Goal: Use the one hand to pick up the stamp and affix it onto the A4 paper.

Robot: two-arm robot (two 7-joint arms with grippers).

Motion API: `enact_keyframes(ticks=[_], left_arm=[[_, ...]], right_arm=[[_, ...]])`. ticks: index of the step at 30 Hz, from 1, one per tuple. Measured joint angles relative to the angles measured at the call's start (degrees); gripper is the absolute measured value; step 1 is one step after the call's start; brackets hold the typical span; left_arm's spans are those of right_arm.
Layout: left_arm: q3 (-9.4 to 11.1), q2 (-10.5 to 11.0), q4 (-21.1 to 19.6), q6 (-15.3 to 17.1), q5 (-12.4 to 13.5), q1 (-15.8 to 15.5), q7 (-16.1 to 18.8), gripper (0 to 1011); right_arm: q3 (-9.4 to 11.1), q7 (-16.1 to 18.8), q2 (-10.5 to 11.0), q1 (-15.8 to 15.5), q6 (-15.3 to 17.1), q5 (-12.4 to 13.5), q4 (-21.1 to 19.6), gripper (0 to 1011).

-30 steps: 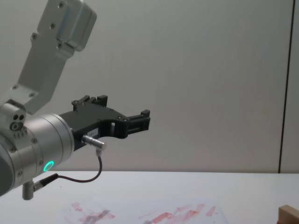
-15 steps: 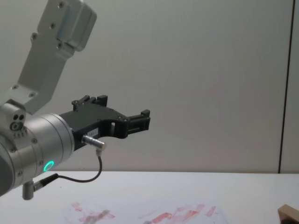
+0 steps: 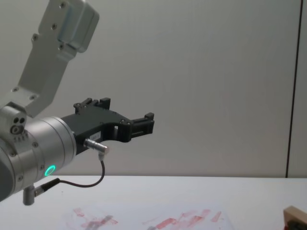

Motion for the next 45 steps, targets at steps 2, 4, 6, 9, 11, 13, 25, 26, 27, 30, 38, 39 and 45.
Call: enact_keyframes(ticks=[2,4,6,9,11,13,25,26,27,30,38,39,45], left_arm=[[0.0,0.0,0.0,0.0,0.0,0.0,0.0,1002],[0.0,0.0,0.0,0.0,0.0,0.0,0.0,1002],[0.0,0.0,0.0,0.0,0.0,0.0,0.0,1002],[0.0,0.0,0.0,0.0,0.0,0.0,0.0,1002],[0.0,0.0,0.0,0.0,0.0,0.0,0.0,1003],[0.0,0.0,0.0,0.0,0.0,0.0,0.0,1002],[0.0,-0.01,0.0,0.0,0.0,0.0,0.0,1003],[0.0,0.0,0.0,0.0,0.0,0.0,0.0,1002],[0.0,0.0,0.0,0.0,0.0,0.0,0.0,1002],[0.0,0.0,0.0,0.0,0.0,0.0,0.0,1003],[0.0,0.0,0.0,0.0,0.0,0.0,0.0,1002],[0.0,0.0,0.0,0.0,0.0,0.0,0.0,1003],[0.0,0.0,0.0,0.0,0.0,0.0,0.0,1002]], right_arm=[[0.01,-0.03,-0.18,0.24,-0.6,0.16,0.03,224],[0.03,-0.04,-0.42,0.59,-1.27,0.45,0.04,224],[0.06,-0.04,-0.59,0.82,-1.65,0.67,0.03,223],[0.15,-0.05,-0.94,1.4,-2.33,1.18,-0.02,224],[0.2,-0.05,-1.09,1.66,-2.6,1.43,-0.08,224],[0.25,-0.04,-1.35,2.08,-2.94,1.79,-0.22,223],[-0.27,3.01,-2.61,3.61,-3.42,3.16,-0.88,224],[-0.45,3.72,-2.77,3.77,-3.3,3.22,-0.92,224],[-0.51,4.09,-2.82,3.81,-3.23,3.23,-0.94,224],[-0.96,5.85,-3.16,4.16,-2.87,3.22,-1.01,224],[-2.4,11.61,-3.99,5.31,-1.31,1.65,-0.51,224],[-2.57,12.07,-4.04,5.43,-1.16,1.38,-0.36,224],[-3.68,15.79,-4.31,6.26,0.4,-1.67,0.68,224]])
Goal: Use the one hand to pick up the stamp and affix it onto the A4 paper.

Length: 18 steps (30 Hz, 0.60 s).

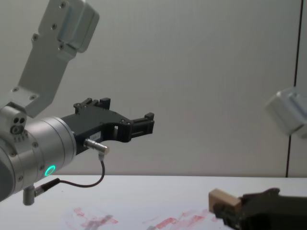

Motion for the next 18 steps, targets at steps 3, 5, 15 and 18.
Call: enact_keyframes(ticks=[3,5,15,18], left_arm=[[0.0,0.0,0.0,0.0,0.0,0.0,0.0,1002],[0.0,0.0,0.0,0.0,0.0,0.0,0.0,1002],[0.0,0.0,0.0,0.0,0.0,0.0,0.0,1002],[0.0,0.0,0.0,0.0,0.0,0.0,0.0,1002]], right_arm=[[-0.49,1.13,-0.06,0.24,0.86,-1.48,0.56,224],[-0.87,1.77,-0.14,0.36,1.64,-2.63,1.03,224],[-2.3,2.41,-1.03,0.63,3.68,-4.85,2.63,224],[-2.71,2.05,-1.48,0.78,3.89,-5.01,3.21,224]])
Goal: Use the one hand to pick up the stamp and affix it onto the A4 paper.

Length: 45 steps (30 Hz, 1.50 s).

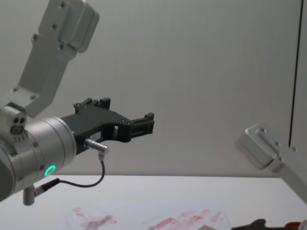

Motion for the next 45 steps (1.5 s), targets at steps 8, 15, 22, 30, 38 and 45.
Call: enact_keyframes(ticks=[8,15,22,30,38,45], left_arm=[[0.0,0.0,0.0,0.0,0.0,0.0,0.0,1003],[0.0,0.0,0.0,0.0,0.0,0.0,0.0,1002],[0.0,0.0,0.0,0.0,0.0,0.0,0.0,1002],[0.0,0.0,0.0,0.0,0.0,0.0,0.0,1002],[0.0,0.0,0.0,0.0,0.0,0.0,0.0,1002],[0.0,0.0,0.0,0.0,0.0,0.0,0.0,1003]], right_arm=[[-0.55,-1.7,-1.08,0.5,-0.07,0.45,1.16,224],[-0.6,-3.8,-1.79,0.97,-0.61,1.58,1.94,224],[-0.07,-6.16,-2.25,1.46,-1.51,3.83,1.42,224],[1.38,-8.23,-1.94,1.63,-1.23,7.88,-2.25,224],[4.08,-10.89,0.61,0.05,0.3,12.33,-7.4,224],[6.27,-13.03,3.69,-2.58,1.81,14.6,-10.67,224]])
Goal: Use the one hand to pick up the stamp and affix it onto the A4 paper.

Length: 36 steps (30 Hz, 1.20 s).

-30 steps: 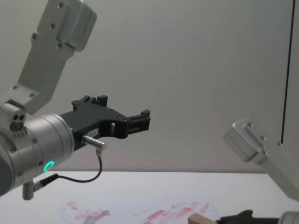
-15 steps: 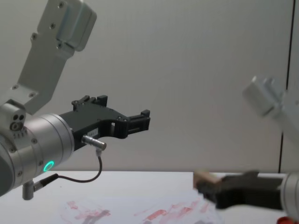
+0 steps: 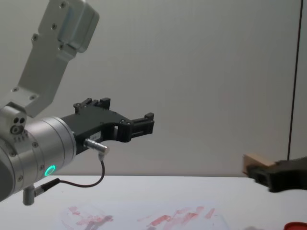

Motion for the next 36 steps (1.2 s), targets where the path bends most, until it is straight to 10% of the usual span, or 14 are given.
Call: enact_keyframes(ticks=[14,36], left_arm=[[0.0,0.0,0.0,0.0,0.0,0.0,0.0,1002],[0.0,0.0,0.0,0.0,0.0,0.0,0.0,1003]], right_arm=[[2.16,-1.87,3.94,-3.27,0.84,-0.18,-1.54,224],[1.47,-0.91,3.73,-1.93,-0.01,-4.92,4.16,224]])
